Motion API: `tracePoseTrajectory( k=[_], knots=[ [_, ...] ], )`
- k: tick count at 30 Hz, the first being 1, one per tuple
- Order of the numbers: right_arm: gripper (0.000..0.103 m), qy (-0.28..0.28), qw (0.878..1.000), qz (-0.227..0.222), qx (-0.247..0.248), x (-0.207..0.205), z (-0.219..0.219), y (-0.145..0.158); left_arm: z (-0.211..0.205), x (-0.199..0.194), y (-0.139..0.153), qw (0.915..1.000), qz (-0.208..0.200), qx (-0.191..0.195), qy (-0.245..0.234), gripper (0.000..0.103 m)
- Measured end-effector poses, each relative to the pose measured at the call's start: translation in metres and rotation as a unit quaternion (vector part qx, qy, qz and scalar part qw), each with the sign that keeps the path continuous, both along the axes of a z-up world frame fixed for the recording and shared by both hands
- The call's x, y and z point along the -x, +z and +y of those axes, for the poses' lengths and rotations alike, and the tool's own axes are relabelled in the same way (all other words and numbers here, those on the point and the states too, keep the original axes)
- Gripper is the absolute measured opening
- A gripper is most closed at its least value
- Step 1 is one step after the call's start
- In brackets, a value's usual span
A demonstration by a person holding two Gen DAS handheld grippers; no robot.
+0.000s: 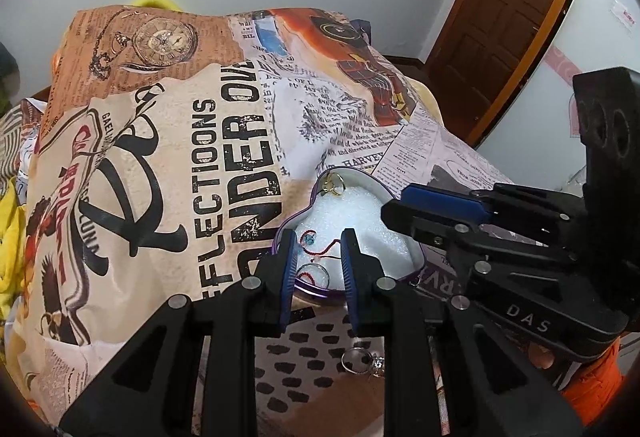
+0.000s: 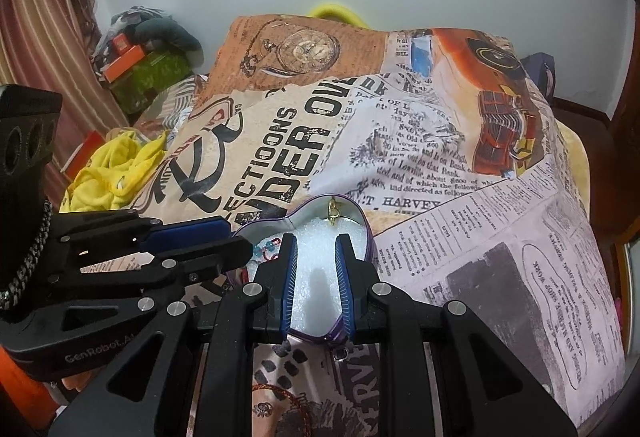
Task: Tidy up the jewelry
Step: 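Open the left tool into the tin while the right tool drops the ring inside, then withdraw both open tools from the tin toward the remaining jewelry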
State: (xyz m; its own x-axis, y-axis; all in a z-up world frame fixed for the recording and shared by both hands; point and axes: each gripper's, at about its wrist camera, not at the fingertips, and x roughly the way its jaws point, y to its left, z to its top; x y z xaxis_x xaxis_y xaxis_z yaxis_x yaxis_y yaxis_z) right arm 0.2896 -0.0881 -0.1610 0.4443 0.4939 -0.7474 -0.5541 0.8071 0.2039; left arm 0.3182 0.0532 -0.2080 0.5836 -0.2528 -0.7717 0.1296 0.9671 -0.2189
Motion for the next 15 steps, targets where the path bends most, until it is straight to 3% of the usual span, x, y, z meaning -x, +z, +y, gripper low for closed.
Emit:
tracePoseTrajectory(
  k=[15],
  knots=[
    [0.022, -0.005, 0.999, -0.036, 0.028, 0.033, -0.013, 0.021, -0.006, 0.032, 0.024, 0.9996, -0.008, -0.028, 0.003, 0.021]
  ],
)
